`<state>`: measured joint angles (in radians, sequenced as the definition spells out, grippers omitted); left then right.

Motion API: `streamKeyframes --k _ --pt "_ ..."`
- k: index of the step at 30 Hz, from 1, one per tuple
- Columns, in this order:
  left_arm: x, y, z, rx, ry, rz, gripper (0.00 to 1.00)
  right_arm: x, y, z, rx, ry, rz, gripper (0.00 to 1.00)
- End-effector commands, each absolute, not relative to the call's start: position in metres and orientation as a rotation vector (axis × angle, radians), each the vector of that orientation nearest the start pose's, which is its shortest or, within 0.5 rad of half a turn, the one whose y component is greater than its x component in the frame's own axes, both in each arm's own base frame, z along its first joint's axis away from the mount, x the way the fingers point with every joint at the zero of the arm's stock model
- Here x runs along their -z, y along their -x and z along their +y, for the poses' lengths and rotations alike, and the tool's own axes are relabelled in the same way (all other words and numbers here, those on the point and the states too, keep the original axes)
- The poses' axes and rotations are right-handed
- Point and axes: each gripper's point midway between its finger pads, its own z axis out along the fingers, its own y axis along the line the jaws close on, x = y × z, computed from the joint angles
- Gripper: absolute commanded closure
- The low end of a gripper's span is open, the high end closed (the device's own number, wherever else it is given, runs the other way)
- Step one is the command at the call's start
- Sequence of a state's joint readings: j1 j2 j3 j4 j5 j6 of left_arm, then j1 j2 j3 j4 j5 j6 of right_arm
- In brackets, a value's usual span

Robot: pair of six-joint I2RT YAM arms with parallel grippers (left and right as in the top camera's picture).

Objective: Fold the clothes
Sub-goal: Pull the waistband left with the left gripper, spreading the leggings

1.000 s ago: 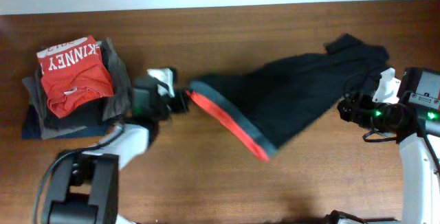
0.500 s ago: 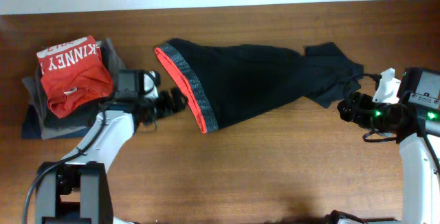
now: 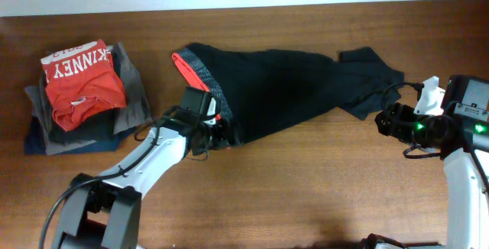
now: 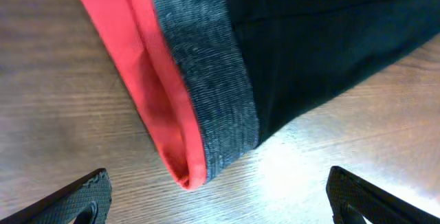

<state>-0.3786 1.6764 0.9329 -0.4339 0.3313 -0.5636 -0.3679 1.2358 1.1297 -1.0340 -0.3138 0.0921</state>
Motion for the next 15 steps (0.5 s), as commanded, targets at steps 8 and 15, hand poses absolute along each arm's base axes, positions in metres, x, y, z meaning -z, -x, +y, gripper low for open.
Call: streamKeyframes --k 8,15 --pt "-0.003 -0.315 -0.193 0.693 0.406 2.913 0.06 -0.186 -0.283 -0.056 -0.309 -0.506 2.592 0.30" --pt "-0.001 -0.315 -0.207 0.813 0.476 2.917 0.34 -0.187 -0.283 -0.056 -0.308 -0.506 2.591 0.30"
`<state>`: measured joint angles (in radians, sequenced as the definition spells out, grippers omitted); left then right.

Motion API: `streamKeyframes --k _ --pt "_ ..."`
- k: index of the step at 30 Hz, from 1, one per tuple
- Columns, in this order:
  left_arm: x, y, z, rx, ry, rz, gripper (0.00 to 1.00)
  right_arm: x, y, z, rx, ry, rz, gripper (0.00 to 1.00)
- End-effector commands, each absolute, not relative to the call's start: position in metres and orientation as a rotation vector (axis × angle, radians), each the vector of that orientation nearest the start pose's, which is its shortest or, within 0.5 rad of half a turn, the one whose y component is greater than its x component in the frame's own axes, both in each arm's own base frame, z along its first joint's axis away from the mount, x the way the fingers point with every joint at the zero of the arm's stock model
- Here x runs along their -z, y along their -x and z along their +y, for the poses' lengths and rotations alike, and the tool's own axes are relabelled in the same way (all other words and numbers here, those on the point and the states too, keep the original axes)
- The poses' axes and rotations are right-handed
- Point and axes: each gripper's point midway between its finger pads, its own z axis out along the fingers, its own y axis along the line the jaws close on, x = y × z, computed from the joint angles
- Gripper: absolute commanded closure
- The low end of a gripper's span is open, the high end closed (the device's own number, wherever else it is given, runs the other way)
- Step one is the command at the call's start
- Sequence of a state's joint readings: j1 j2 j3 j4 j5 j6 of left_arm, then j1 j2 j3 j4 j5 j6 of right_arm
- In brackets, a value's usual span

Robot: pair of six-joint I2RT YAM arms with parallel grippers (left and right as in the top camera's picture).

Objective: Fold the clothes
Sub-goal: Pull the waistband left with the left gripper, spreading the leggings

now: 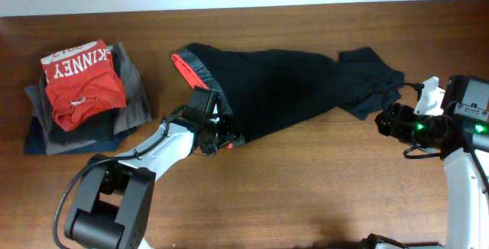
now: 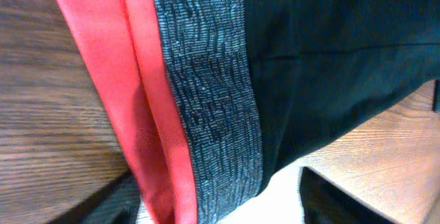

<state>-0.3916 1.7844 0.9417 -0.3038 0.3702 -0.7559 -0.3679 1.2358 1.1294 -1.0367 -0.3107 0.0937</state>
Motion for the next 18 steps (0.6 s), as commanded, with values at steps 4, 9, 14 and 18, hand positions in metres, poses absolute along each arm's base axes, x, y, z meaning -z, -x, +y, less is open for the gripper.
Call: streamKeyframes --k 4,9,14,18 --pt "-0.0008 -0.3154 -0.2063 0.812 0.476 2.917 0.49 -0.1864 -0.2835 -0.0564 -0.308 -0.506 2.592 0.30" --pt "0.0000 -0.3155 -0.2047 0.799 0.479 2.918 0.79 -0.1862 -0.2834 -0.0570 -0.303 -0.508 2.593 0.30" --pt "0.0000 -0.3156 -0.2048 0.800 0.479 2.918 0.93 -0.1862 -0.2833 -0.0571 -0.303 -0.508 2.593 0.30" --pt "-0.0002 -0.3163 -0.2037 0.799 0.476 2.916 0.99 -0.1858 -0.2829 -0.0582 -0.294 -0.511 2.595 0.30"
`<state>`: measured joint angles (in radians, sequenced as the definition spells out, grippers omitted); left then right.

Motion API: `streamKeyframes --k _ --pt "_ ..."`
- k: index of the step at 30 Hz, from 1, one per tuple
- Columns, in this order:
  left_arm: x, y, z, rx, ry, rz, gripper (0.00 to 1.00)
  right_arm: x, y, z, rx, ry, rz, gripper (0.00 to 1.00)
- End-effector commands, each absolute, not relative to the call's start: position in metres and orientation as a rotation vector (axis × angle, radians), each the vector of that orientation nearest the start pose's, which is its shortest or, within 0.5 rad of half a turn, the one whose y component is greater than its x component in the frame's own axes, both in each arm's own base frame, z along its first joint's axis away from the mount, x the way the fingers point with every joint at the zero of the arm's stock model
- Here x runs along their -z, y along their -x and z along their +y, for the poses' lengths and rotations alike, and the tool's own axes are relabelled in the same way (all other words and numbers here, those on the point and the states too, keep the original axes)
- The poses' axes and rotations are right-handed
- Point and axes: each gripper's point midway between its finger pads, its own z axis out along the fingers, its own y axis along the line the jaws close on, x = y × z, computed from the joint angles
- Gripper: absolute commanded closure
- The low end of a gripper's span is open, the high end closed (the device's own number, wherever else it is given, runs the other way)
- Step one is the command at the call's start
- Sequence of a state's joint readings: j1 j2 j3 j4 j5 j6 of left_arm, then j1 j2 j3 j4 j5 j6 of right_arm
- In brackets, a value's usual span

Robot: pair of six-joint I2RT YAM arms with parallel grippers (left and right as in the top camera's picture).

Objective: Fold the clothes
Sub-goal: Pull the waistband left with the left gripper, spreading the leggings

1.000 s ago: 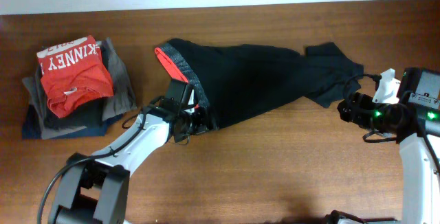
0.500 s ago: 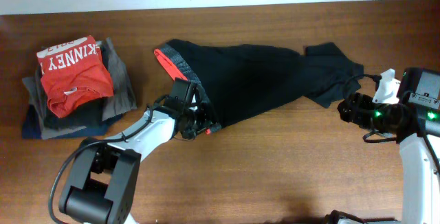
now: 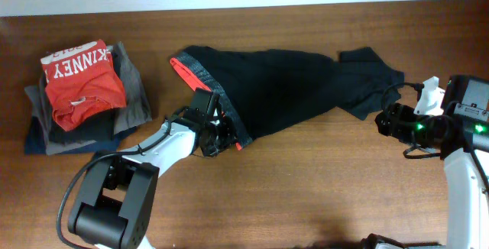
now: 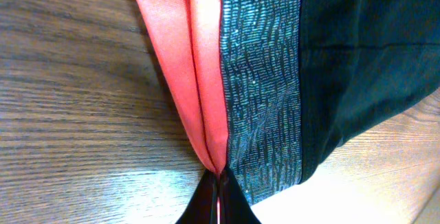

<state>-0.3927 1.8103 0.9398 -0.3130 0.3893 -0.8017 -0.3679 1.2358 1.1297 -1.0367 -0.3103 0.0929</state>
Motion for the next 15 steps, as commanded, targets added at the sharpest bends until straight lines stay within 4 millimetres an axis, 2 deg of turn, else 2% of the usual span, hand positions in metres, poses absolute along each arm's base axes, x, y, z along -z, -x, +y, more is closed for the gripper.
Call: streamKeyframes --k 1,8,15 --pt "0.000 -0.317 -0.202 0.798 0.482 2.913 0.99 -0.186 -0.283 -0.058 -0.293 -0.511 2.596 0.30" --pt "-0.008 -0.329 -0.166 0.762 0.493 2.882 0.99 -0.185 -0.282 -0.060 -0.280 -0.515 2.597 0.30" --pt "-0.034 -0.347 -0.093 0.565 0.553 2.779 1.00 -0.185 -0.283 -0.061 -0.275 -0.515 2.595 0.30"
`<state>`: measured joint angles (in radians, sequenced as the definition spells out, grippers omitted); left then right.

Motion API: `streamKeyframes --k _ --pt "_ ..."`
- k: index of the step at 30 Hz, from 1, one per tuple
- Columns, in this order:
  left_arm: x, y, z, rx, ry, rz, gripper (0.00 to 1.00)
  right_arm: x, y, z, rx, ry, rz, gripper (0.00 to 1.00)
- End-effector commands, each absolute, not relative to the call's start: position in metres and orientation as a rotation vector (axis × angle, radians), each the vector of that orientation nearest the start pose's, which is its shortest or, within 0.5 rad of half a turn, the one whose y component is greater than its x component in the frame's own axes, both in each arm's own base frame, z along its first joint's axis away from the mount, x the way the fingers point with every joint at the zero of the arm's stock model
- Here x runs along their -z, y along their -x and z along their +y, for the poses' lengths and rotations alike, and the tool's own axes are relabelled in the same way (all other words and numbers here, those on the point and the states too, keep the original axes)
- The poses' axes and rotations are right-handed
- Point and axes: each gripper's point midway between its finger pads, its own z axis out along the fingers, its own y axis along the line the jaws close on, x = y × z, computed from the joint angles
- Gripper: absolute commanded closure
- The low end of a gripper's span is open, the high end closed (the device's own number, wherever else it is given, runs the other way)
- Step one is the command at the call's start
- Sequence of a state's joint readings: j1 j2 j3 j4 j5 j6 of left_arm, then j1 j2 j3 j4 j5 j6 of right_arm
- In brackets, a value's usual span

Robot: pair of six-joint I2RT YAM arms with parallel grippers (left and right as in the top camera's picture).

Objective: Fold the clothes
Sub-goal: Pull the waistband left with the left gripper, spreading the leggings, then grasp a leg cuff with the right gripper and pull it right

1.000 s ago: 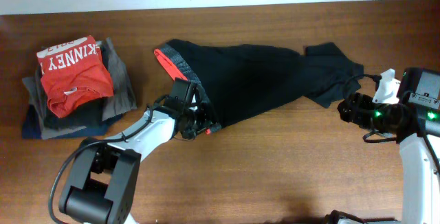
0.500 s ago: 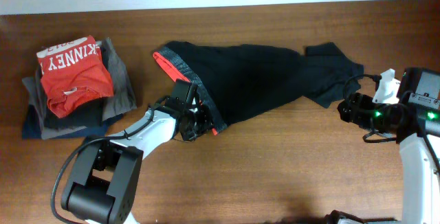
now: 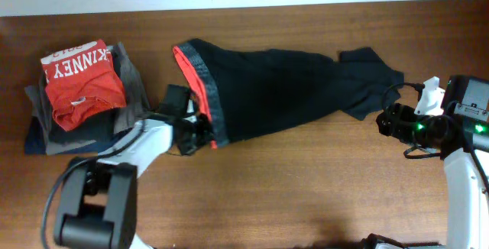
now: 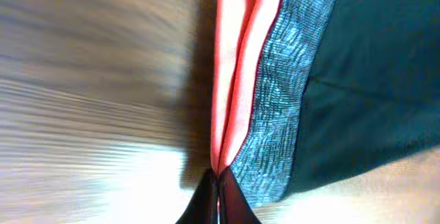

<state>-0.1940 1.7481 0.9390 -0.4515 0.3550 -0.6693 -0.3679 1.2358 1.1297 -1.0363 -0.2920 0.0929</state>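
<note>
A black garment (image 3: 283, 88) with a grey waistband (image 4: 278, 107) and red lining (image 4: 234, 80) lies spread across the middle of the table. My left gripper (image 3: 205, 137) is shut on the near corner of that waistband; in the left wrist view its gripper (image 4: 218, 189) pinches the red edge. My right gripper (image 3: 380, 123) sits just below the garment's right end, touching nothing; whether it is open or shut does not show.
A stack of folded clothes (image 3: 80, 96) with a red printed shirt (image 3: 82, 77) on top lies at the far left. The brown wooden table (image 3: 306, 188) runs to a pale wall at the back.
My left gripper, still shut on the waistband corner, has moved left, and the waistband end of the garment has shifted left with it. The right arm has not moved.
First my left gripper hung open over the waistband's near corner. Then it was lower, jaws astride the red edge. Then it was shut on that corner. Now the corner sits farther left, dragged along in the gripper. My right arm stayed put throughout.
</note>
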Motion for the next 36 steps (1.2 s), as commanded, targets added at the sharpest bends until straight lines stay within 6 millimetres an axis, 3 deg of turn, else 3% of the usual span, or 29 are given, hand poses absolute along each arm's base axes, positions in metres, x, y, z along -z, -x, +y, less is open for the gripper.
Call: streamKeyframes --k 1,4,5,6,8,9,15,24,34,36 --pt "-0.038 -0.350 -0.087 0.564 0.571 2.758 1.00 -0.185 -0.283 -0.061 -0.275 -0.515 2.595 0.30" --pt "-0.041 -0.351 -0.077 0.576 0.613 2.741 0.99 -0.185 -0.283 -0.061 -0.275 -0.515 2.596 0.30" --pt "-0.041 -0.348 -0.080 0.605 0.614 2.758 0.74 -0.185 -0.283 -0.061 -0.276 -0.516 2.597 0.30" --pt "-0.041 -0.343 -0.086 0.649 0.611 2.775 0.37 -0.185 -0.283 -0.061 -0.276 -0.516 2.597 0.30" --pt "-0.043 -0.331 -0.102 0.761 0.595 2.822 0.08 -0.185 -0.283 -0.061 -0.276 -0.516 2.598 0.30" --pt "-0.044 -0.324 -0.109 0.795 0.588 2.847 0.01 -0.185 -0.283 -0.061 -0.276 -0.516 2.598 0.30" --pt "-0.034 -0.304 -0.122 0.686 0.684 2.929 0.01 -0.184 -0.283 -0.061 -0.276 -0.516 2.598 0.30" --pt "-0.019 -0.316 -0.125 0.484 0.840 2.851 0.01 -0.184 -0.282 -0.060 -0.277 -0.517 2.601 0.30" --pt "0.005 -0.323 -0.127 0.468 0.884 2.859 0.04 -0.184 -0.282 -0.060 -0.277 -0.517 2.600 0.30" --pt "0.007 -0.326 -0.125 0.450 0.883 2.847 0.08 -0.184 -0.282 -0.060 -0.277 -0.517 2.600 0.30"
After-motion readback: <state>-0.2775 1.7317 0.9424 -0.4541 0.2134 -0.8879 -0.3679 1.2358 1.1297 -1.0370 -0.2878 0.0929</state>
